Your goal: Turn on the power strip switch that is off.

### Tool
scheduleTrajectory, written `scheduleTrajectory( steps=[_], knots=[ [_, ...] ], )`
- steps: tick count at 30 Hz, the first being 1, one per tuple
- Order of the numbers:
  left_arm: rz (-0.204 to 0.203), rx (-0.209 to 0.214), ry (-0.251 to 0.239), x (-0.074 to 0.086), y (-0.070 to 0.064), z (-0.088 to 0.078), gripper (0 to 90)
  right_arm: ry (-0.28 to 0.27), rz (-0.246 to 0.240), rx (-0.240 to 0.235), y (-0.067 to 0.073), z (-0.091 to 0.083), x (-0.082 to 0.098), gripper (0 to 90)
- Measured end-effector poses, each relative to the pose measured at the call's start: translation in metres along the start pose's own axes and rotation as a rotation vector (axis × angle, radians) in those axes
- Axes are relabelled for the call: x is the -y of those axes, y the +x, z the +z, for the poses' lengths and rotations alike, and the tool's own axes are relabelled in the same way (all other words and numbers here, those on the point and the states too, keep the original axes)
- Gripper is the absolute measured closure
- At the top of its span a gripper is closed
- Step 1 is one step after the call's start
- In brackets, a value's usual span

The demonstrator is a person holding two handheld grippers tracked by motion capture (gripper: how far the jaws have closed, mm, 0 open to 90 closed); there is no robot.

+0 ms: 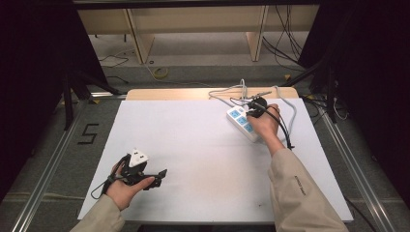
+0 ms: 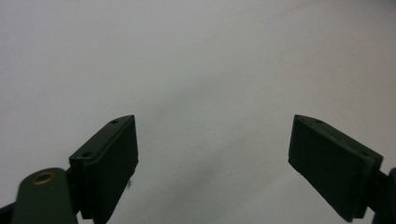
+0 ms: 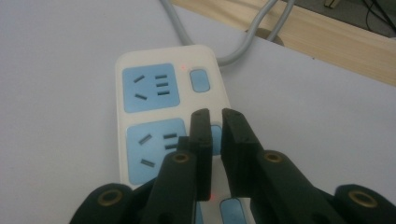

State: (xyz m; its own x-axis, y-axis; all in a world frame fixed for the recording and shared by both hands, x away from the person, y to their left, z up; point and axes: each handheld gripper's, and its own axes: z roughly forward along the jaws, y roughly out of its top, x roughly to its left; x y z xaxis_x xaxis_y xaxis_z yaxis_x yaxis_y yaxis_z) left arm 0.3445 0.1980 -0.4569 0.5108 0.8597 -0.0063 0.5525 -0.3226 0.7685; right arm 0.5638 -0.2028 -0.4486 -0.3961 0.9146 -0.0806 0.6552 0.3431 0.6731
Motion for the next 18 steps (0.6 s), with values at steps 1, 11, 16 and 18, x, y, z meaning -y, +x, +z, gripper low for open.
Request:
scheduleTrajectory(
  steps=[1, 11, 16, 18],
  knots=[
    [0.0, 0.0, 0.0, 0.0, 0.0, 0.0, 15.6, -0.001, -0.001, -0.003, 0.0, -0.001, 0.001, 81.3],
    [-0.001, 0.002, 0.002, -0.001, 0.0, 0.001, 15.6, -0.013, -0.001, -0.025, 0.0, -0.011, 0.006, 74.3],
    [0.003, 0.002, 0.003, -0.001, 0.0, 0.002, 15.6, -0.021, -0.008, -0.029, -0.002, -0.017, 0.012, 71.9],
    [0.003, 0.002, 0.006, -0.001, -0.001, 0.002, 15.6, -0.023, 0.0, -0.037, -0.003, -0.02, 0.015, 71.1]
  ],
)
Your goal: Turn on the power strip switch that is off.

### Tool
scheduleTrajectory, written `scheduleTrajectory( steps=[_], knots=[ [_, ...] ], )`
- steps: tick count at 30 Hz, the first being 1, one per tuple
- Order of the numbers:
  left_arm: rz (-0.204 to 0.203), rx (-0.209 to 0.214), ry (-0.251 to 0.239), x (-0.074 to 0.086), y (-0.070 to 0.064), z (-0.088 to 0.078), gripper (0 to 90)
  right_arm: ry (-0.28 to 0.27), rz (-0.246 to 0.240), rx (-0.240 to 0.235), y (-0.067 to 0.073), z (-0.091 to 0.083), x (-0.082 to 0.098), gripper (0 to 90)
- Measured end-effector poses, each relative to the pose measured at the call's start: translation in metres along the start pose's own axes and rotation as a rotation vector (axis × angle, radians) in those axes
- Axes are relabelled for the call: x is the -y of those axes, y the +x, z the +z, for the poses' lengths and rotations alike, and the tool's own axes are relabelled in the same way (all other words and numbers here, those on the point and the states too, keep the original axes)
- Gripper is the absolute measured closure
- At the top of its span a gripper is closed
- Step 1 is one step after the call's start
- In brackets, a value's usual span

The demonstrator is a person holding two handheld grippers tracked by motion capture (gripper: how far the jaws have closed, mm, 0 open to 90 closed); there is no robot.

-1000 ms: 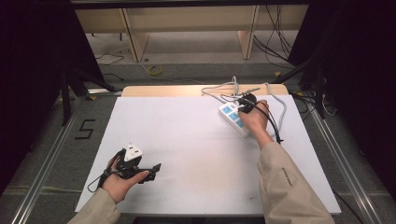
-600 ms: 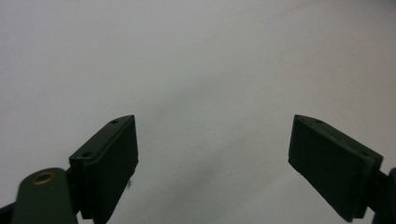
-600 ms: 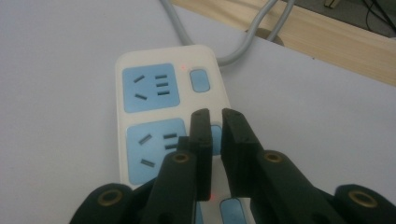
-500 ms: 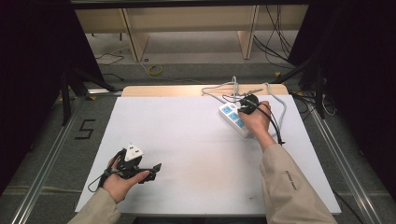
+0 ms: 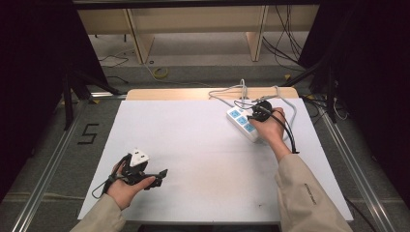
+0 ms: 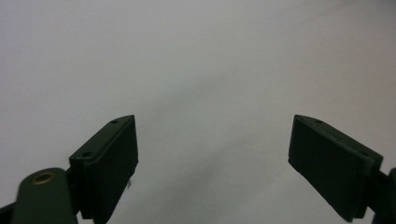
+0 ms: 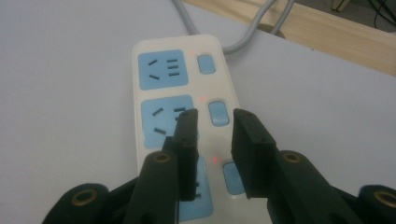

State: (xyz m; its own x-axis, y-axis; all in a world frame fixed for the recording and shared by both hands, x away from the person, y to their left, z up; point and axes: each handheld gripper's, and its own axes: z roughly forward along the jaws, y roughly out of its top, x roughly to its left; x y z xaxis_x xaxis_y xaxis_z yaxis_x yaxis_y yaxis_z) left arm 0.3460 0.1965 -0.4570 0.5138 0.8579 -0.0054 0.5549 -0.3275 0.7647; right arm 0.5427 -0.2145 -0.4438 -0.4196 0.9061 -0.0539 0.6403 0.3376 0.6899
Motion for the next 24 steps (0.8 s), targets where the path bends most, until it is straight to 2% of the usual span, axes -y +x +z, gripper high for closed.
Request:
scheduleTrajectory(
  steps=[8, 24],
  knots=[
    [0.003, 0.003, 0.001, 0.0, 0.0, 0.001, 15.6, -0.018, 0.007, -0.02, 0.001, -0.01, 0.007, 68.2],
    [0.0, 0.001, 0.001, 0.0, 0.0, 0.0, 15.6, -0.05, 0.014, -0.067, 0.013, -0.032, 0.018, 63.5]
  ],
)
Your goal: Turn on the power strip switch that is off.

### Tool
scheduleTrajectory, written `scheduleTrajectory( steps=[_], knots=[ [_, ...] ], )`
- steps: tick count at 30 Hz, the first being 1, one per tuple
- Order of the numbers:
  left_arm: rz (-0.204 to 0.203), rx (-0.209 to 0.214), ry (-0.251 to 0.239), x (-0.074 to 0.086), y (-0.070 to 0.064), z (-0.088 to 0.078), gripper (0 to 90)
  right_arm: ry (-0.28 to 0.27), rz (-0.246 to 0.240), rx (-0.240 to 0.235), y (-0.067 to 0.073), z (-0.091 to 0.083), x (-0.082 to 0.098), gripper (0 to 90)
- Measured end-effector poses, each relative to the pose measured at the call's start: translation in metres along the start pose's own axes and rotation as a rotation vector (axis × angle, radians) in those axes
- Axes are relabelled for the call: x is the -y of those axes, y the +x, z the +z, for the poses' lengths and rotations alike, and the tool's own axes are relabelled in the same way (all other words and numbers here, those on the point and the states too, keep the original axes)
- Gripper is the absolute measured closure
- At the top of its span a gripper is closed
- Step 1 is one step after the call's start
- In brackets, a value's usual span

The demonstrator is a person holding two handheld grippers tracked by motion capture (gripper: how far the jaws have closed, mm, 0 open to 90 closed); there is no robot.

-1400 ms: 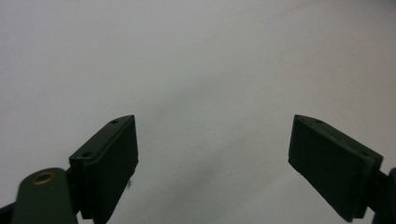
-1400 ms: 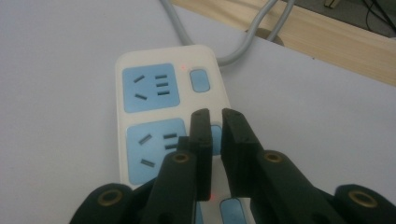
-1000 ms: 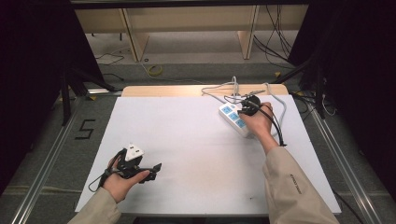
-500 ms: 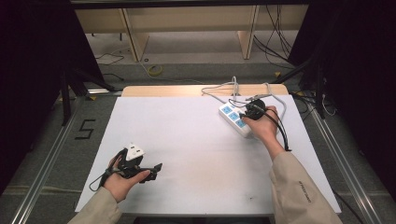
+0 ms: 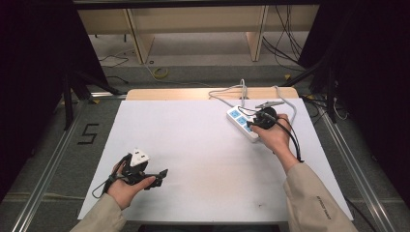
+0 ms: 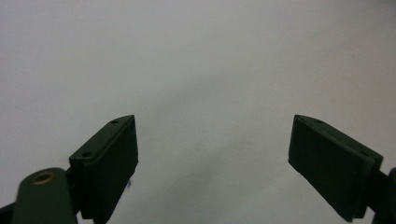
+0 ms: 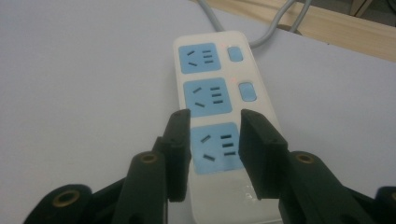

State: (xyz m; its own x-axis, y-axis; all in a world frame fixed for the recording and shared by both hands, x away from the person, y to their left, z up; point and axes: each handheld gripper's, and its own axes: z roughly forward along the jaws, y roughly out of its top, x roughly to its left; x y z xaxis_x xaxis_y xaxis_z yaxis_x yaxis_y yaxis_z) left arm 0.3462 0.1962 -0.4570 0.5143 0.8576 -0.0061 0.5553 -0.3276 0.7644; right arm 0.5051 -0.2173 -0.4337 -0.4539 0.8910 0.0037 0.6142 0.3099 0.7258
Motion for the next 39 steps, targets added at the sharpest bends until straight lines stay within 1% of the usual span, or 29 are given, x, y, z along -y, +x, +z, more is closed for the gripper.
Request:
scheduleTrajectory(
  steps=[3, 5, 9, 13, 18, 21, 23, 26, 28, 31, 32, 34, 37, 39],
  knots=[
    [0.001, -0.001, 0.0, 0.0, 0.0, 0.0, 15.6, -0.013, 0.006, -0.005, 0.002, -0.006, 0.001, 61.2],
    [0.003, 0.001, 0.002, 0.0, 0.0, 0.0, 15.5, -0.019, 0.011, -0.017, 0.003, -0.01, 0.003, 60.3],
    [-0.001, -0.001, 0.002, 0.0, 0.0, 0.0, 15.6, -0.015, 0.001, -0.035, 0.008, -0.016, 0.007, 58.3],
    [-0.002, 0.0, 0.002, 0.0, 0.0, 0.0, 15.6, -0.03, 0.002, -0.044, 0.011, -0.021, 0.011, 56.2],
    [-0.003, 0.001, 0.002, 0.0, 0.0, 0.0, 15.5, -0.033, -0.002, -0.057, 0.013, -0.028, 0.016, 52.3],
    [-0.003, 0.001, 0.0, 0.0, 0.0, 0.0, 15.5, -0.047, -0.006, -0.067, 0.014, -0.033, 0.02, 51.0],
    [-0.002, 0.001, 0.0, 0.0, 0.0, -0.001, 15.6, -0.054, -0.018, -0.068, 0.015, -0.037, 0.023, 49.5],
    [-0.005, 0.0, 0.0, 0.0, 0.0, 0.0, 15.6, -0.05, -0.014, -0.073, 0.016, -0.042, 0.027, 46.1],
    [-0.005, 0.001, 0.003, 0.0, 0.0, -0.001, 15.6, -0.059, -0.008, -0.077, 0.017, -0.046, 0.031, 43.7],
    [-0.004, 0.001, 0.004, 0.0, 0.0, 0.0, 15.6, -0.068, -0.001, -0.102, 0.019, -0.051, 0.037, 42.5],
    [-0.003, 0.001, 0.004, 0.0, 0.0, 0.0, 15.5, -0.064, 0.001, -0.108, 0.02, -0.053, 0.039, 42.1],
    [-0.004, 0.0, 0.003, 0.0, 0.0, 0.0, 15.5, -0.074, -0.011, -0.116, 0.022, -0.056, 0.044, 41.5],
    [-0.006, 0.0, 0.001, 0.0, 0.0, -0.001, 15.5, -0.078, -0.015, -0.136, 0.026, -0.062, 0.05, 39.8],
    [-0.005, 0.0, 0.001, 0.0, 0.0, -0.001, 15.5, -0.07, -0.03, -0.151, 0.028, -0.065, 0.054, 38.6]
  ],
)
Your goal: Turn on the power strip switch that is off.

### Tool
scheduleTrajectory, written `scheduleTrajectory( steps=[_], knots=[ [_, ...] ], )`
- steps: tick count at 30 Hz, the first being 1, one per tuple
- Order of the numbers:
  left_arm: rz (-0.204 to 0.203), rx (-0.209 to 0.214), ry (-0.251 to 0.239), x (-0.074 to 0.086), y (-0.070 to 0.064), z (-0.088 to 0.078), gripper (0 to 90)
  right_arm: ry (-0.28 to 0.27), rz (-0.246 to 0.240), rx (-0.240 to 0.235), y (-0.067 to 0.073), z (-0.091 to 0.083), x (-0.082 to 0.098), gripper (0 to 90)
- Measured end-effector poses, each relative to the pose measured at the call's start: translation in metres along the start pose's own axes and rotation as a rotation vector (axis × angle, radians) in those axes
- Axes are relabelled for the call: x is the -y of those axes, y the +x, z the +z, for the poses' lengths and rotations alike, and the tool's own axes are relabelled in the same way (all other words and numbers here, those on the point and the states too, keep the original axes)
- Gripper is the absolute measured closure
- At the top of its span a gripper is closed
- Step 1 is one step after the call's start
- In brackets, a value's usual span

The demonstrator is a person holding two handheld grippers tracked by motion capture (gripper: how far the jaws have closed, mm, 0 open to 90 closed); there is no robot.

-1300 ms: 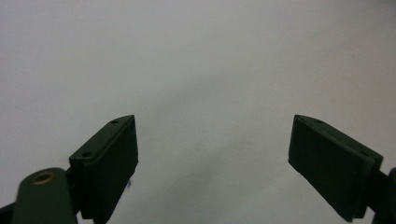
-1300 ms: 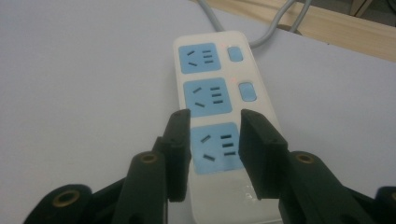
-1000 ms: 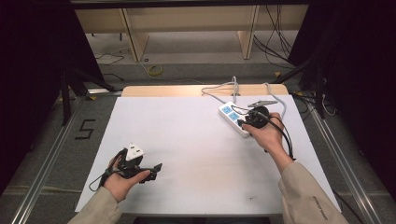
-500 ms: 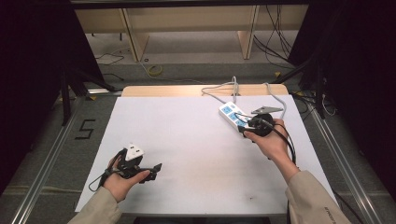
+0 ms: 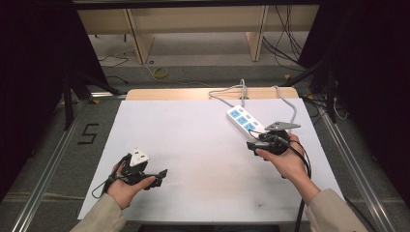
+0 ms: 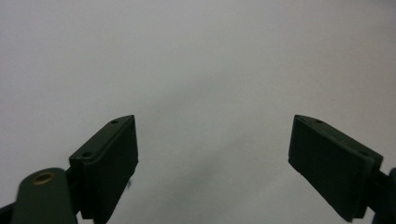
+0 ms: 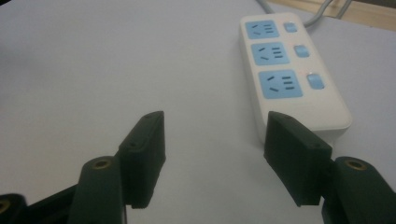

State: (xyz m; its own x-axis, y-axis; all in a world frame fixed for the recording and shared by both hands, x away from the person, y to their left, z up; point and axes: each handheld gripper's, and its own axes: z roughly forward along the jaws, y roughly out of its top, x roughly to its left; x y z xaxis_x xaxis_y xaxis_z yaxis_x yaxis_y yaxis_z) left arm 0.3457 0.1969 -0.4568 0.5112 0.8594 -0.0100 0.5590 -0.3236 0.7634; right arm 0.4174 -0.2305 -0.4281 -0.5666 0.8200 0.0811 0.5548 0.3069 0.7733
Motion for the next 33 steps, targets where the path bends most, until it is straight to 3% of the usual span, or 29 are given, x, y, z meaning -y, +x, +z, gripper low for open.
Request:
scheduleTrajectory(
  steps=[14, 33],
  knots=[
    [-0.003, 0.003, 0.002, 0.0, 0.0, -0.002, 15.5, -0.053, -0.021, -0.046, 0.012, -0.022, 0.032, 35.2],
    [-0.005, 0.009, -0.003, -0.001, 0.0, -0.002, 15.5, -0.082, -0.016, -0.048, 0.012, -0.035, 0.046, 34.2]
  ],
)
